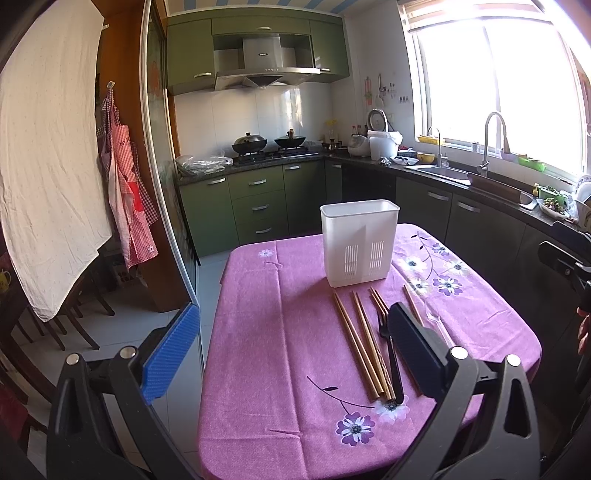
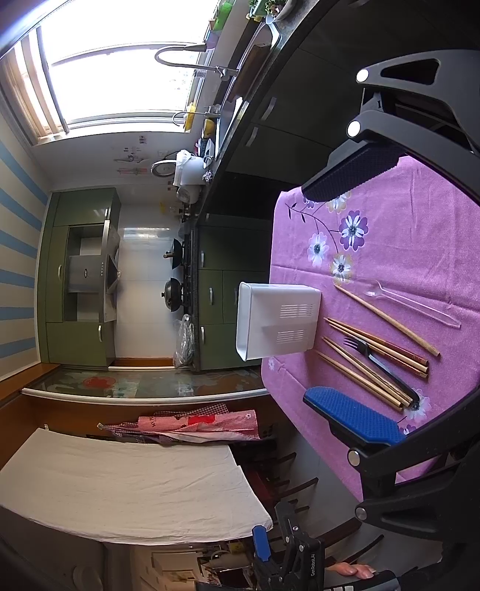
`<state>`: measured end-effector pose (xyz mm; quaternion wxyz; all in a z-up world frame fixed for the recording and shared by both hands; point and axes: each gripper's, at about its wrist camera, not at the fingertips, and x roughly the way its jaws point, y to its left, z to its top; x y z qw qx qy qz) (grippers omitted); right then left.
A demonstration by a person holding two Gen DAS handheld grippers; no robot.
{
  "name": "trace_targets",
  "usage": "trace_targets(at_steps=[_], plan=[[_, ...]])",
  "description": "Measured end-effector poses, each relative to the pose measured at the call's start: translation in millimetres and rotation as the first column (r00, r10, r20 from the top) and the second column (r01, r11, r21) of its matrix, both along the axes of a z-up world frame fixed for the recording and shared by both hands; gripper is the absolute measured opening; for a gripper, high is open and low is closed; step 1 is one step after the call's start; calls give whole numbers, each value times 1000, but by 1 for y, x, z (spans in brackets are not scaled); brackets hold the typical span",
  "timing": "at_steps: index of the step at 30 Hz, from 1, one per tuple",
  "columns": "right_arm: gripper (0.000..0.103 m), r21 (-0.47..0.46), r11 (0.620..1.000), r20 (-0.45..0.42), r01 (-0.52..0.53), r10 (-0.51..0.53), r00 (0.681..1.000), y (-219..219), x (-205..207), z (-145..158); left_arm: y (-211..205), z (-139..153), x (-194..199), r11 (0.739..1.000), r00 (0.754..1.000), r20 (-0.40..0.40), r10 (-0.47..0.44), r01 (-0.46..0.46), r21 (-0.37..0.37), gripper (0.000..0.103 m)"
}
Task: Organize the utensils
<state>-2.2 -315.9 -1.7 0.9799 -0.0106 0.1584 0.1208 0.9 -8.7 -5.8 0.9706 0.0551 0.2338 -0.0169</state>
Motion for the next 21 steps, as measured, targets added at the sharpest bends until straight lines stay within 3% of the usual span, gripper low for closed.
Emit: trace_targets(at_steps=[21], plan=[[99, -1, 1000, -20, 1, -1, 1000, -1, 3, -3, -4, -2, 1, 1000, 1000, -7, 0, 1, 7, 97]])
